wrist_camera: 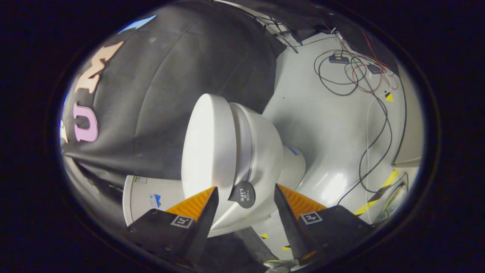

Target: Open the toilet lid.

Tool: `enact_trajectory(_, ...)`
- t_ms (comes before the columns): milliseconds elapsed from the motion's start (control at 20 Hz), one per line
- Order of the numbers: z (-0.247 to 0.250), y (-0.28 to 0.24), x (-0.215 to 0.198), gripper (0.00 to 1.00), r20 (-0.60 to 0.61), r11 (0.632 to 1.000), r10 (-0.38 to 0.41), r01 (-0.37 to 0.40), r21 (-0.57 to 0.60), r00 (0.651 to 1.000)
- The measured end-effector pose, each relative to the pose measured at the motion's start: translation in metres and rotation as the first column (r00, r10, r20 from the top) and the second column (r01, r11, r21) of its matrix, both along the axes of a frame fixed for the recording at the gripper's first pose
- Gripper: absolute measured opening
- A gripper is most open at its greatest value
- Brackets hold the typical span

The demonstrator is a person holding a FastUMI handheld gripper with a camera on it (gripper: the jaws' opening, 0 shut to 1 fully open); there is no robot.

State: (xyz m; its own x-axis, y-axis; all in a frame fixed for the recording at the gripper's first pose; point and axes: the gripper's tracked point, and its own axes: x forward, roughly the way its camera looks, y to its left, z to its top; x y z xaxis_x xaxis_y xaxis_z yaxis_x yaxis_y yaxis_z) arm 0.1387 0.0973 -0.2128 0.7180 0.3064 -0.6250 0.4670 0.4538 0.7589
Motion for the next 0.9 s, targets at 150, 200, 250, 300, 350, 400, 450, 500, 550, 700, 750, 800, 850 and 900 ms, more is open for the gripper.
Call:
enact_trajectory(150, -0.004, 0.007, 0.0, 0.72, -0.021, 0.999, 0.003, -0.002, 0.033, 1.0)
enact_trajectory(200, -0.004, 0.01, 0.001, 0.72, -0.023, 0.999, 0.008, -0.007, 0.043, 1.0)
enact_trajectory(250, -0.002, 0.012, 0.004, 0.72, -0.015, 0.998, 0.015, -0.014, 0.054, 1.0)
enact_trajectory(300, -0.007, 0.006, -0.006, 0.55, -0.055, 1.0, 0.004, -0.003, 0.014, 0.998)
enact_trajectory(350, -0.011, 0.002, -0.002, 0.37, -0.048, 1.0, -0.004, 0.004, 0.009, 0.999)
enact_trajectory(400, -0.007, 0.009, 0.005, 0.2, -0.04, 0.999, -0.002, 0.003, 0.034, 0.999)
enact_trajectory(450, -0.009, 0.009, 0.004, 0.2, -0.044, 0.999, 0.001, 0.001, 0.033, 0.999)
enact_trajectory(500, -0.009, 0.01, 0.006, 0.2, -0.039, 0.999, 0.002, -0.001, 0.037, 0.999)
enact_trajectory(550, -0.008, 0.01, 0.007, 0.2, -0.033, 0.999, -0.003, 0.004, 0.041, 0.999)
enact_trajectory(700, -0.007, 0.011, 0.007, 0.02, -0.039, 0.996, -0.036, 0.039, 0.076, 0.999)
enact_trajectory(750, -0.008, 0.009, 0.006, 0.02, -0.038, 0.996, -0.041, 0.044, 0.079, 0.998)
enact_trajectory(800, -0.007, 0.01, 0.007, 0.02, -0.038, 0.996, -0.036, 0.039, 0.08, 0.999)
enact_trajectory(850, -0.005, 0.009, 0.007, 0.02, -0.03, 0.997, -0.025, 0.027, 0.067, 0.999)
enact_trajectory(900, -0.001, 0.009, 0.008, 0.02, -0.014, 0.999, -0.011, 0.011, 0.048, 1.0)
